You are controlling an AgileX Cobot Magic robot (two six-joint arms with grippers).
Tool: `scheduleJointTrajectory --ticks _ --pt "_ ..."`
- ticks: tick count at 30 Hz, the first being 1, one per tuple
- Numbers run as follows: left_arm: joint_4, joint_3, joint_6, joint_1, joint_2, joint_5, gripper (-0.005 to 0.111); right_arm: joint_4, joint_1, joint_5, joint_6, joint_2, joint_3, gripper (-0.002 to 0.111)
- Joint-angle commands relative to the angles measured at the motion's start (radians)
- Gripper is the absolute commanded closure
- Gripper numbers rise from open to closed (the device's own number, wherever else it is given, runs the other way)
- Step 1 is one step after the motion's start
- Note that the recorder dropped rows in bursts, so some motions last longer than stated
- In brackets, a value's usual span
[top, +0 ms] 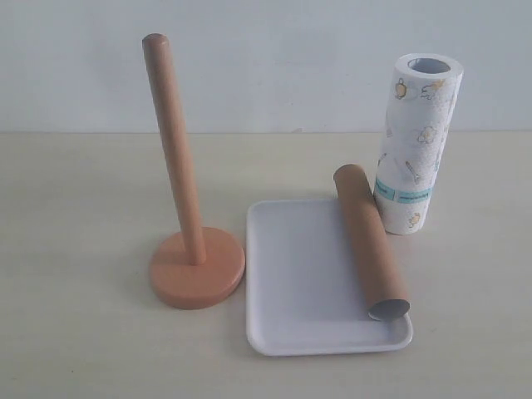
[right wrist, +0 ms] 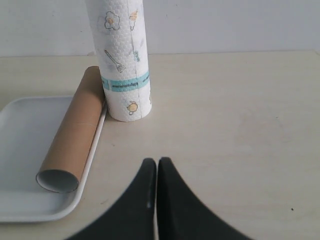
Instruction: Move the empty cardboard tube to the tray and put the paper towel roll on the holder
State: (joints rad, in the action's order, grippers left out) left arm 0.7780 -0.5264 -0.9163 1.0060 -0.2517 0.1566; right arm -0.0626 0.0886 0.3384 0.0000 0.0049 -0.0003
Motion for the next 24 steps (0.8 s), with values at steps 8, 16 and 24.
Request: scheduleJointTrajectory --ticks 8,16,24 --pt "0.126 0.174 0.031 -0.373 0.074 -0.236 0.103 -0.002 0.003 -0.007 0.000 -0.005 0.000 0.108" --pt "0.090 0.307 -0.222 -0.704 0.154 -0.395 0.103 -0.002 0.003 -0.007 0.000 -0.005 0.000 0.108" --pt "0.050 0.311 -0.319 -0.743 0.158 -0.417 0.103 -0.002 0.003 -0.007 0.000 -0.005 0.000 0.108"
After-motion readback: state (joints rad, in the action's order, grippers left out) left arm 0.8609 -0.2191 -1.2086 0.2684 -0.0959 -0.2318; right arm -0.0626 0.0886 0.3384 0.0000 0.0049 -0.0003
